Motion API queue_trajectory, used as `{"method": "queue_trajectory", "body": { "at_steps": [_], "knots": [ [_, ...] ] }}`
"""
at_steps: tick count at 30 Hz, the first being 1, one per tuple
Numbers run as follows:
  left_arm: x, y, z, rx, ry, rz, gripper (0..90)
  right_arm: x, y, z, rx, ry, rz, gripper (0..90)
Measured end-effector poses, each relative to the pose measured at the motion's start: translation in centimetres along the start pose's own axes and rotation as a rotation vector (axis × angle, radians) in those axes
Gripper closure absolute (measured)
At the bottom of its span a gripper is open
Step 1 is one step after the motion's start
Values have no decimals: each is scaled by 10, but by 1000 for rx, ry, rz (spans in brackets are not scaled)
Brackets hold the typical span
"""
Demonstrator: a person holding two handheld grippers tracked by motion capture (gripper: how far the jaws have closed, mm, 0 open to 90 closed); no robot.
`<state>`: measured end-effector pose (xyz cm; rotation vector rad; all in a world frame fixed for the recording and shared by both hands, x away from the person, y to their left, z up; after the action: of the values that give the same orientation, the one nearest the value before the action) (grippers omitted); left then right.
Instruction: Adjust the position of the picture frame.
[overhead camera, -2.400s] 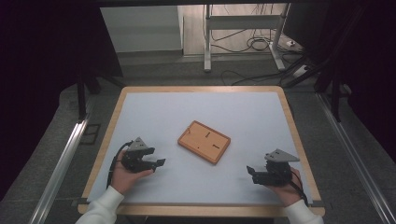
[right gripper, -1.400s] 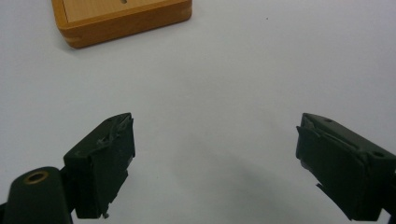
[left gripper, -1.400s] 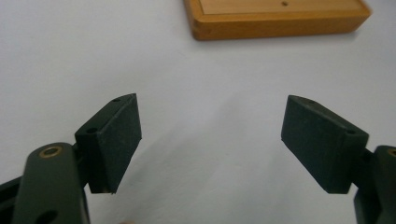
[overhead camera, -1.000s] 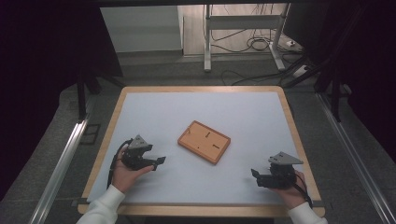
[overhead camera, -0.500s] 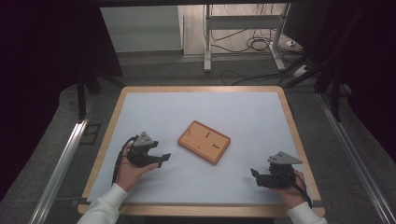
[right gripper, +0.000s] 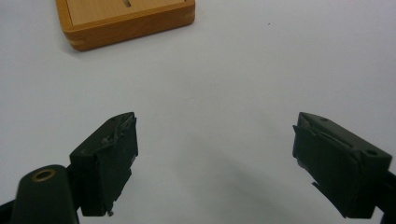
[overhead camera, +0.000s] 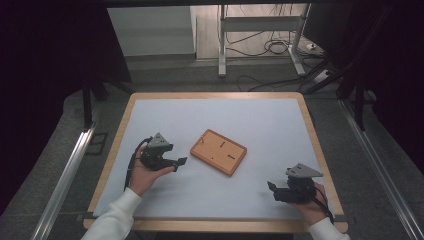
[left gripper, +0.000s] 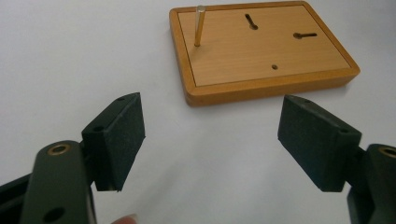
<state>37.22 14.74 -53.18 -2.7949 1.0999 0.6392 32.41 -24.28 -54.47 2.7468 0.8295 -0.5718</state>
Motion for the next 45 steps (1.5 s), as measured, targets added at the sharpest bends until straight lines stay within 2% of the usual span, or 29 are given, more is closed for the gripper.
{"method": "queue_trajectory", "body": {
  "at_steps": [11,23,25,27,32,36,39,41,45],
  "knots": [
    [13,-4,-6,-4,-9,15,213,3,-1,4,2,-18,5,145],
    [37,-9,-7,-16,-22,-23,217,4,1,5,16,-15,8,144],
    [42,-10,-8,-7,-25,-20,213,4,1,4,23,-16,8,144],
    [45,-9,-8,-16,-26,-22,207,4,1,5,24,-17,8,145],
    [52,-10,-9,3,-24,-46,218,5,0,5,21,-19,6,146],
    [56,-9,-13,-20,-17,-30,223,5,1,5,21,-17,9,146],
    [62,-10,-16,-20,-11,-16,228,5,2,4,30,-16,25,144],
    [65,-9,-18,-53,4,-2,246,4,4,4,34,-13,32,144],
    [73,-8,-19,-44,-9,-13,256,3,4,5,41,-16,35,144]
  ]
}}
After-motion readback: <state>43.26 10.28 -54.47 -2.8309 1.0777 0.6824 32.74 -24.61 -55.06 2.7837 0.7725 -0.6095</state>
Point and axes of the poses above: each handheld gripper's, and its own axes: x roughly forward along the jaws, z roughly out of its underside, y roughly to its right, the point moved 6 cm from there along x, roughly forward along the jaws, and after that the axes turned 15 degrees about y, right-handed, at the moved point
